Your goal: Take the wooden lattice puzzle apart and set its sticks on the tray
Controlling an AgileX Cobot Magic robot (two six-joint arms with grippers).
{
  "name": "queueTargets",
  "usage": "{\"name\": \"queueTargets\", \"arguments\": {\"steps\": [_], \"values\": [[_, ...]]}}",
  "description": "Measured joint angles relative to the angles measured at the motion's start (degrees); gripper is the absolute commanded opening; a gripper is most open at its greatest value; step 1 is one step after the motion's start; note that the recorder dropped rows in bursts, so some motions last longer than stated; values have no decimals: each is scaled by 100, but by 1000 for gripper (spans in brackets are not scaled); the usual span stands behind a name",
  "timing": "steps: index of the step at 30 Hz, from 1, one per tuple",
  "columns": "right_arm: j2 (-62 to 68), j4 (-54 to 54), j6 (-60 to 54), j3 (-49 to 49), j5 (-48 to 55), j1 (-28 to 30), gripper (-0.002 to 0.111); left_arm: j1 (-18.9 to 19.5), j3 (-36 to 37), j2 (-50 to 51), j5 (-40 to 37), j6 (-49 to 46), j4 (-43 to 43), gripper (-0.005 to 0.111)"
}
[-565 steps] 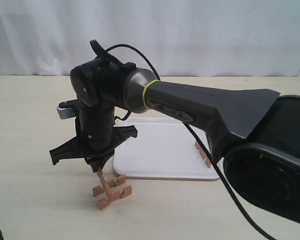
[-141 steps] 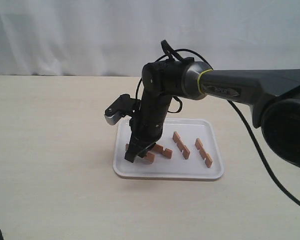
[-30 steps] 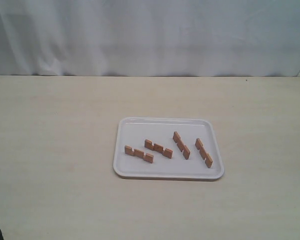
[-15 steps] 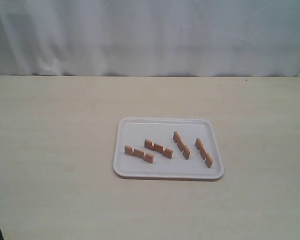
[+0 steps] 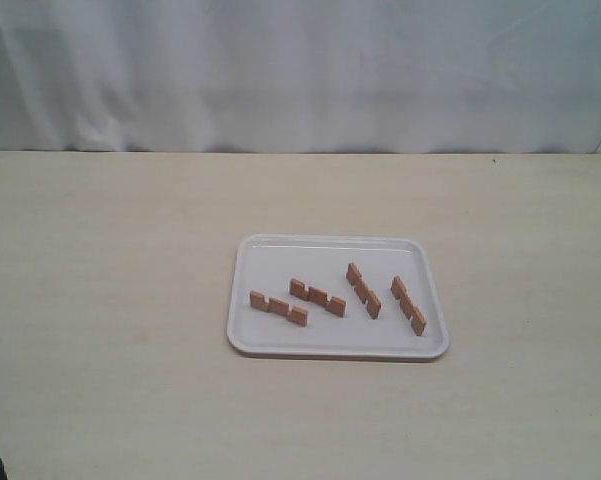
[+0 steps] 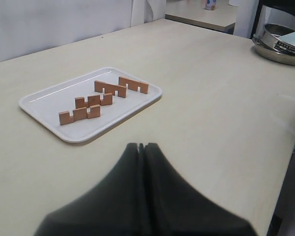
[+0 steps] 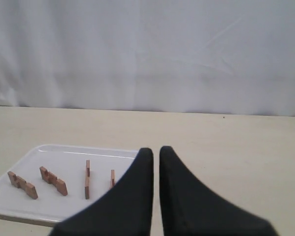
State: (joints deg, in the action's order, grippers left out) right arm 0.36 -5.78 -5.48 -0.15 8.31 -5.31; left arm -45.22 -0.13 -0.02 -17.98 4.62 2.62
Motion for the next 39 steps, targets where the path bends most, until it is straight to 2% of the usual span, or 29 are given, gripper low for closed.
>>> {"name": "queueTargets", "arguments": {"steps": [4,12,39], "values": [[0,156,122,0,28,65,4,0,0,0,0,0,0,0],[0,1083,1145,0,75,65,4,0,0,0,0,0,0,0],[0,1136,940,0,382,65,4,0,0,0,0,0,0,0]]}}
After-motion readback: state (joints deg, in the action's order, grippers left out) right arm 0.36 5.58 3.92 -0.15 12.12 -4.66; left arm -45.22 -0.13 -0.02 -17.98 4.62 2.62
